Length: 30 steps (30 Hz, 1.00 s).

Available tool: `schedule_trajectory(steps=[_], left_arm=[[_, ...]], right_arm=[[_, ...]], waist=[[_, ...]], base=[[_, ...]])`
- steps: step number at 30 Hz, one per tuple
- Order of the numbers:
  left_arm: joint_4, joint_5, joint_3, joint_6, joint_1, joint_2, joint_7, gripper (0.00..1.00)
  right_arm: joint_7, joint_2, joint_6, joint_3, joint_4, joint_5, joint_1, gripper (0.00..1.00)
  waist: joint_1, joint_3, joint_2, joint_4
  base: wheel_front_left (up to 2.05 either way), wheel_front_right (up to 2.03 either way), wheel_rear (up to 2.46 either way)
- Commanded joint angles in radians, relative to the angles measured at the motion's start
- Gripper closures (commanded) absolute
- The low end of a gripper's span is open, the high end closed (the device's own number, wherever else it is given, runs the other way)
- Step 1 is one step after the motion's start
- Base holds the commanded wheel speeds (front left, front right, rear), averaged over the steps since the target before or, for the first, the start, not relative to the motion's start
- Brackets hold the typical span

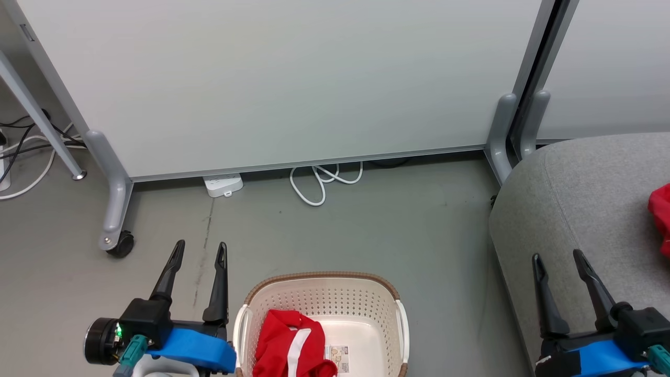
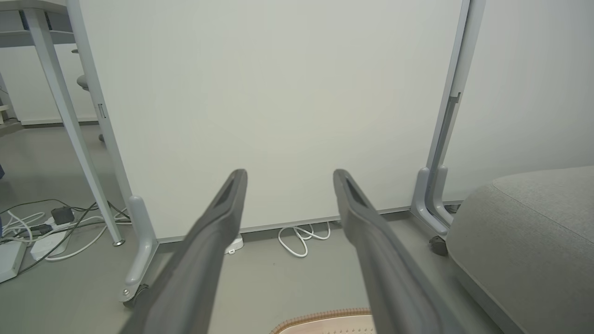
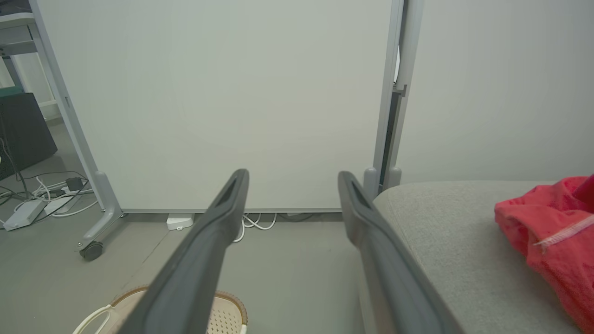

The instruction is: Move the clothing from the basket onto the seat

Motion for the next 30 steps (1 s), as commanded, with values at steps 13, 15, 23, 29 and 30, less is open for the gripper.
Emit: schedule_trajectory(steps=[13, 15, 23, 29, 30], left_arm=[[0.017, 0.026, 0.023, -0.016, 0.011, -0.015, -0.002, 0.00], [0.019, 0.027, 0.023, -0.018, 0.008, -0.016, -0.002, 0.00], [0.033, 0.036, -0.035, -0.018, -0.056, -0.002, -0.002, 0.00], [0.075, 0.005, -0.148, -0.018, -0.168, 0.047, -0.002, 0.00], [0.084, -0.001, -0.166, -0.018, -0.189, 0.056, -0.002, 0.00]], right_arm=[[-0.003, 0.013, 0.000, 0.000, 0.008, 0.005, 0.015, 0.00], [-0.003, 0.013, 0.000, 0.002, 0.010, 0.005, 0.014, 0.00], [-0.003, 0.015, 0.000, 0.011, 0.006, 0.005, -0.016, 0.00], [-0.003, 0.012, 0.000, 0.024, -0.011, 0.004, -0.063, 0.00], [-0.003, 0.011, 0.000, 0.026, -0.015, 0.005, -0.074, 0.00]], waist=[[0.0001, -0.001, -0.0001, 0.002], [0.0001, 0.000, -0.0001, 0.001], [0.0001, 0.028, -0.0001, -0.012], [0.0001, 0.093, -0.0001, -0.046], [0.0001, 0.110, -0.0001, -0.052]], base=[[0.00, 0.00, 0.00], [0.00, 0.00, 0.00], [0.00, 0.00, 0.00], [0.00, 0.00, 0.00], [0.00, 0.00, 0.00]])
